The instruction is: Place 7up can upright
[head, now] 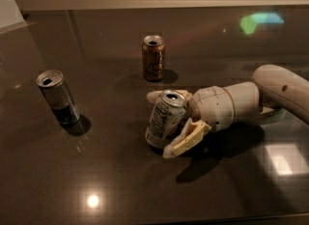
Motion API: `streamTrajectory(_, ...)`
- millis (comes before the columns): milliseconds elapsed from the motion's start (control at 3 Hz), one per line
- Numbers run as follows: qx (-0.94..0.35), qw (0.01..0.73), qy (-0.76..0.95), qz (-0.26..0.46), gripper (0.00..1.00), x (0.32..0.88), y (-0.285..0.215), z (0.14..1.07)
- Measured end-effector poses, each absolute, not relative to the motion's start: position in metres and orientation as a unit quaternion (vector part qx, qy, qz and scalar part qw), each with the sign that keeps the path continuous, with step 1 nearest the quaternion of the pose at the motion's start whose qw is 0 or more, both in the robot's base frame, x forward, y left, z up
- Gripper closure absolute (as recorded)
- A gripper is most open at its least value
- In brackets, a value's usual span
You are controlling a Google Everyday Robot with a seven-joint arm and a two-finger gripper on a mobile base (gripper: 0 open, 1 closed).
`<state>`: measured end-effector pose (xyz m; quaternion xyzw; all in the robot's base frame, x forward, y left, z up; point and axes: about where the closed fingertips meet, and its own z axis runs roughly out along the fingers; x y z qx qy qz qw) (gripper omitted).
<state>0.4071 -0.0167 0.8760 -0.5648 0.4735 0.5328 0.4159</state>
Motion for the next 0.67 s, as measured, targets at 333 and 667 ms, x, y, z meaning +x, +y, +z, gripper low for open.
streamTrajectory(333,-0.572,0.413,0.482,0.52,0.0,0.4111,-0.027,0.8742)
streamTrajectory(667,-0.572,0.413,0.482,0.52,0.0,0.411,-0.0269,0.8743)
